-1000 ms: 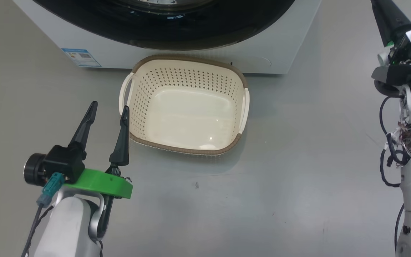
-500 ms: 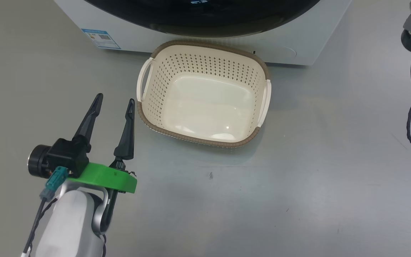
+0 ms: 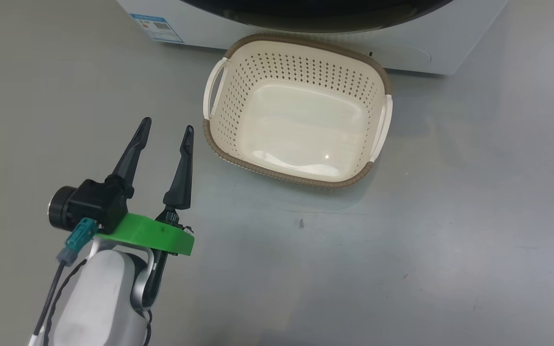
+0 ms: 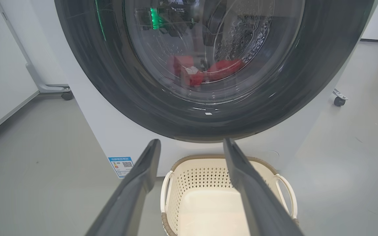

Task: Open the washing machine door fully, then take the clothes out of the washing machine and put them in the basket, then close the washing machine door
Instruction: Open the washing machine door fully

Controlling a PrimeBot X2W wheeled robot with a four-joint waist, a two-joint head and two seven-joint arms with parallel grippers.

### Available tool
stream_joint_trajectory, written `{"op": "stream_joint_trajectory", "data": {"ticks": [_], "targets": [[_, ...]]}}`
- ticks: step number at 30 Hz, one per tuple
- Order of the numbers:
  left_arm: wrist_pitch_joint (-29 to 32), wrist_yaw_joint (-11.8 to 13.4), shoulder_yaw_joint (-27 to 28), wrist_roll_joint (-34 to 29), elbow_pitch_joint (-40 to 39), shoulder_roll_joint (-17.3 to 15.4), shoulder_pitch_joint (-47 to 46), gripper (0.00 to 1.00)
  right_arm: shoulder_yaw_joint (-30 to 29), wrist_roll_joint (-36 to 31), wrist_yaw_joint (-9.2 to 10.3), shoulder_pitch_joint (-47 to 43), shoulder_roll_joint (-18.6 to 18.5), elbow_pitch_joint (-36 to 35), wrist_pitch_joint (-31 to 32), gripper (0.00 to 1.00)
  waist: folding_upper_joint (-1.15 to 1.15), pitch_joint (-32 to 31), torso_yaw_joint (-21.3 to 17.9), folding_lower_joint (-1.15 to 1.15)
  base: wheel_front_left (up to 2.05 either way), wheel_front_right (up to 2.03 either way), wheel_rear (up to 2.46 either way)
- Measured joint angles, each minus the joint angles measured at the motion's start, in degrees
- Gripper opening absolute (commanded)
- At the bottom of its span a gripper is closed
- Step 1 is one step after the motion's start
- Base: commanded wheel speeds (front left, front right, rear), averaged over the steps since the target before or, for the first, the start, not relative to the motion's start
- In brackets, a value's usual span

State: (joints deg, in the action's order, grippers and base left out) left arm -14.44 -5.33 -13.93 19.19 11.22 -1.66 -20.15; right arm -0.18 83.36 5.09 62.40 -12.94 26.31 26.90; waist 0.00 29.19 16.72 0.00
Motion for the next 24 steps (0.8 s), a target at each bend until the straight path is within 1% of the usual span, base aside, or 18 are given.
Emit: {"op": "stream_joint_trajectory", "data": {"ticks": [4, 10, 24], "targets": [[0.0, 0.0, -1.0, 0.3, 0.0, 0.0, -0.2, 1.0, 0.8, -0.7, 0.1, 1.2, -0.4, 1.5, 0.5, 0.0, 0.0, 0.6, 1.0, 0.0, 0.0, 0.0, 0.0], [0.0, 0.1, -1.0, 0.7, 0.0, 0.1, -0.4, 1.0, 1.5, -0.9, 0.13, 3.6, -0.5, 3.7, 1.1, 0.0, 0.0, 1.2, 2.1, 0.0, 0.0, 0.0, 0.0], [0.0, 0.6, -1.2, 0.8, -0.1, 0.1, -0.6, 1.0, 2.0, -0.6, 0.16, 6.3, -1.5, 6.9, 4.7, 0.0, 0.0, 1.9, 2.6, 0.0, 0.0, 0.0, 0.0]]}}
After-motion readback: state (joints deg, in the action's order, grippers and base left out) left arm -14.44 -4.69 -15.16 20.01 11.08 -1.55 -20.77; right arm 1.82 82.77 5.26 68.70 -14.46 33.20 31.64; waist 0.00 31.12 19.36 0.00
